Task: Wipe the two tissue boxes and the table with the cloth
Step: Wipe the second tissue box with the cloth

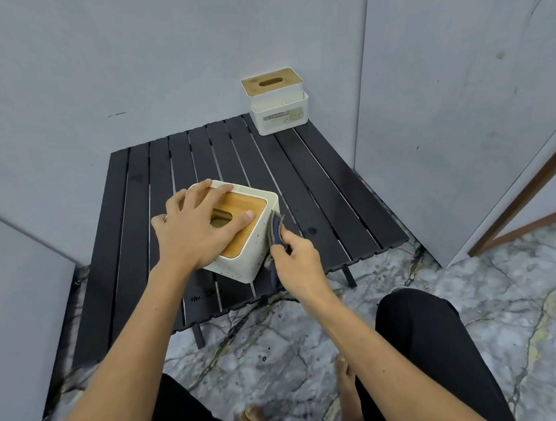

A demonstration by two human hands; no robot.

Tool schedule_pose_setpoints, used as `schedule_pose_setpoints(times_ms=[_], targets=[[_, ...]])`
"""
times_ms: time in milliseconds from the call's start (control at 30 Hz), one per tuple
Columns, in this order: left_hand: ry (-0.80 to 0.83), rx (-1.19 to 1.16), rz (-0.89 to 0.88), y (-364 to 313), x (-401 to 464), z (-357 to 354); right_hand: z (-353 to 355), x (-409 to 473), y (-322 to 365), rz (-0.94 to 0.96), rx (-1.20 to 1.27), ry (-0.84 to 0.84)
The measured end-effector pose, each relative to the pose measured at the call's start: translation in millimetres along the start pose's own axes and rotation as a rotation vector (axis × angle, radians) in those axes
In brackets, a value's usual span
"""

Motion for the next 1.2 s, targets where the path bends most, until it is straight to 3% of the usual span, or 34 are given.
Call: schedule_pose_setpoints(times_ms=[400,700,933,1200], targets=[[0.007,0.017,0.005,-1,-1,-1,5,8,-3,0.0,-0.035,-0.004],[0.029,0.047,0.054,0,-5,2,-8,-22,28,0.234,-0.006,-0.01],[0.081,0.098,0.082,0,-10,6,-10,-7,10,0.114,-0.071,0.021],[0.054,0.134,0.087,0,-12,3,-19,-29,20,0.21,-0.022,0.056]])
Point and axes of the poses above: each hand's wrist, its own x-axis towards the middle knuckle, its own z-axis out of the back of the hand, y = z × x, the point moved 1 cm from there along x, towards the middle knuckle, and after that the axes turned 14 degrees about z, right-handed, at the moved point
